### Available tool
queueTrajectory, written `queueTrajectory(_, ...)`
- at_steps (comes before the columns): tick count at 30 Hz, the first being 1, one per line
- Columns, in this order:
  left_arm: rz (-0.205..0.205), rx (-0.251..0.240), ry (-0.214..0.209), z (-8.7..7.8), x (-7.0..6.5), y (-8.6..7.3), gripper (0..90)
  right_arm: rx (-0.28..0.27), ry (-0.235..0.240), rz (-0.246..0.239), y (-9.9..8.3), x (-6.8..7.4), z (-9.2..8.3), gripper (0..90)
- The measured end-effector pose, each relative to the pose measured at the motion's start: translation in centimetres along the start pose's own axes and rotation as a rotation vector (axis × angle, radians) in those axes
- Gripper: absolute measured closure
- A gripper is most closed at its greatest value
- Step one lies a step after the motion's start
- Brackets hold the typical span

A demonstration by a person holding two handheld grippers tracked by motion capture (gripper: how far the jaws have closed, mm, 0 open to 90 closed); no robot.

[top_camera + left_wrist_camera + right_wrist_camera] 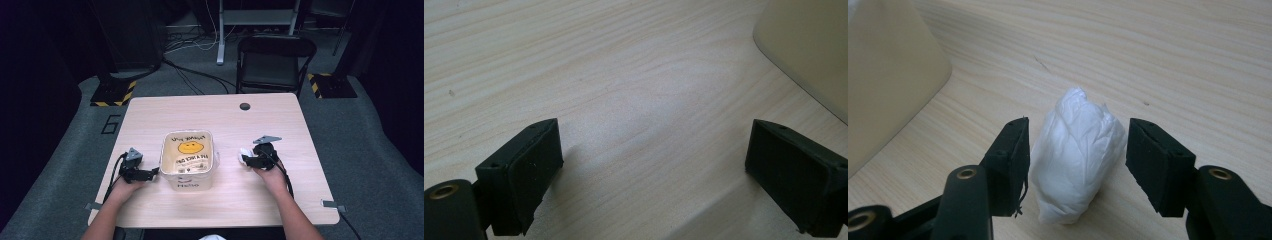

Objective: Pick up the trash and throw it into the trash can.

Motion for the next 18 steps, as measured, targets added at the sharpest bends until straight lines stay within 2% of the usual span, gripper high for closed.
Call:
queueTrajectory(4,0.005,0.006,-0.001,-0.04,0.03,-0.05,8.1,0.017,-0.008,0.006,-0.43,-0.02,0.36,42.3)
queueTrajectory(11,0.001,0.003,0.000,-0.02,0.01,-0.02,8.1,0.029,-0.012,-0.012,-0.80,-0.10,0.82,45.3)
queueTrajectory(16,0.001,0.004,0.000,-0.02,0.01,-0.02,8.1,0.033,-0.010,-0.007,-0.94,-0.13,0.80,49.6)
queueTrajectory(17,0.005,0.006,0.000,-0.04,0.03,-0.05,8.1,0.037,-0.010,0.011,-1.01,-0.15,0.81,53.2)
queueTrajectory(18,0.005,0.003,-0.001,-0.02,0.03,-0.03,8.1,0.041,-0.007,0.005,-1.06,-0.22,0.80,54.6)
Point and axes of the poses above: each handheld gripper's, and its own axes: z roughly forward along the jaws, y roughly out of its top, x roughly to its left, the point moved 9 cm from there along z, roughly forward along the jaws, and after that the axes turned 13 degrees about z, right-handed, at the moved point
